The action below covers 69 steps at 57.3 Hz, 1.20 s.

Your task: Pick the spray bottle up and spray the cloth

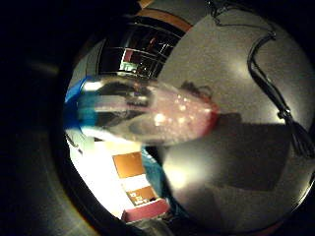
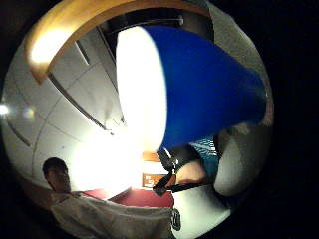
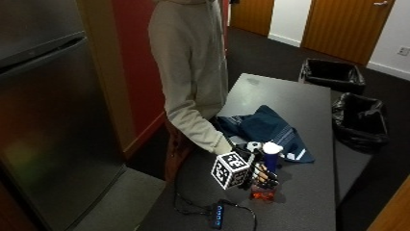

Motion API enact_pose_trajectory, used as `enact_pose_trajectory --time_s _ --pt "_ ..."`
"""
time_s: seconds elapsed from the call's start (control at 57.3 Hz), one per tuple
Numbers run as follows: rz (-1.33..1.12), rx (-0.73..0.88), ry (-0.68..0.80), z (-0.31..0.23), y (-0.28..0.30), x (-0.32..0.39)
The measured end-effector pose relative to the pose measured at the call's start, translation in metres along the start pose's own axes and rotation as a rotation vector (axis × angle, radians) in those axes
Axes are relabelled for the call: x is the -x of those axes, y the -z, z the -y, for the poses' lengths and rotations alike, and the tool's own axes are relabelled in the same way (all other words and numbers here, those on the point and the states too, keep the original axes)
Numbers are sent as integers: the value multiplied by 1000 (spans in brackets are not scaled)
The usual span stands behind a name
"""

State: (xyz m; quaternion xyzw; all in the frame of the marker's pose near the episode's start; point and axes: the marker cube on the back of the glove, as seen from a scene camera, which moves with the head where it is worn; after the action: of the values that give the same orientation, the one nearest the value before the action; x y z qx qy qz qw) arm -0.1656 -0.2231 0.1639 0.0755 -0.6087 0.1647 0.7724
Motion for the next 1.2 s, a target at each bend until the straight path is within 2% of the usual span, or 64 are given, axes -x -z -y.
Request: enact_pose_trajectory --time_s 0.262,0.576,1.205 --pt "51 -9 -16 17 -16 1" --pt "-3 -15 16 38 -24 12" --pt "-37 13 37 52 -39 21"
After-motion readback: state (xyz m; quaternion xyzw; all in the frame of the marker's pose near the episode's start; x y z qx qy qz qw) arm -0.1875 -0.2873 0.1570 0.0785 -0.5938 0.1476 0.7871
